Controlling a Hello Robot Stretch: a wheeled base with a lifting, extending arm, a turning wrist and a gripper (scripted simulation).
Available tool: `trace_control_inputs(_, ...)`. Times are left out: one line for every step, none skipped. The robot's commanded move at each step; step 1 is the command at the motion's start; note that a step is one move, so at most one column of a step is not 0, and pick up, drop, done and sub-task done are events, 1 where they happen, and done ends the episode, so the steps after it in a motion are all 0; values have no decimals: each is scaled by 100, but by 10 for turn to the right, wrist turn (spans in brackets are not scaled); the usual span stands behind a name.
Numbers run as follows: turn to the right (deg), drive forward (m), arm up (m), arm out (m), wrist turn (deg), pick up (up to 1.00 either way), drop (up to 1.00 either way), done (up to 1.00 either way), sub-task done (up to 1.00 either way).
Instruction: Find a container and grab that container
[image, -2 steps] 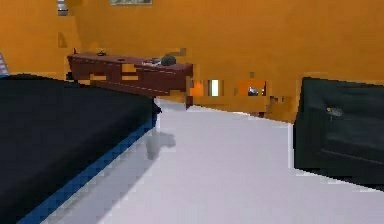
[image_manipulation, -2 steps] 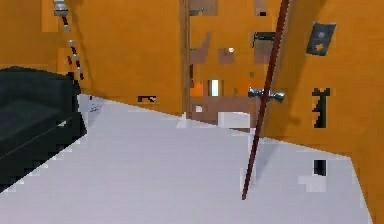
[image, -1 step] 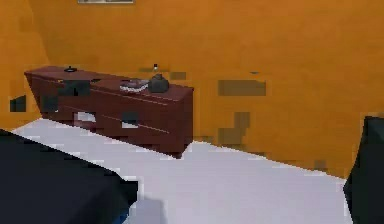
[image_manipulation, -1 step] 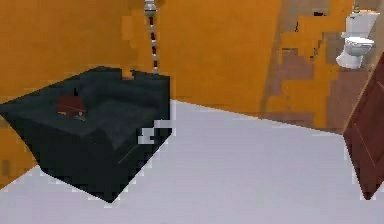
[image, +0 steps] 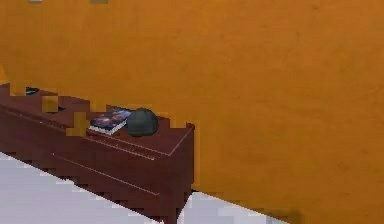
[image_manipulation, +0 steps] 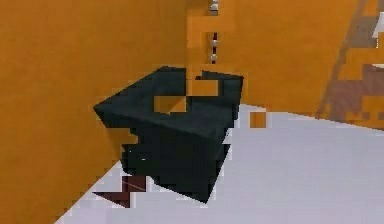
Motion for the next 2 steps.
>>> trace_control_inputs(-150, 0, 0, 0, 0, 0, 0, 0, 0)
trace_control_inputs(0, 35, 0, 0, 0, 0, 0, 0, 0)
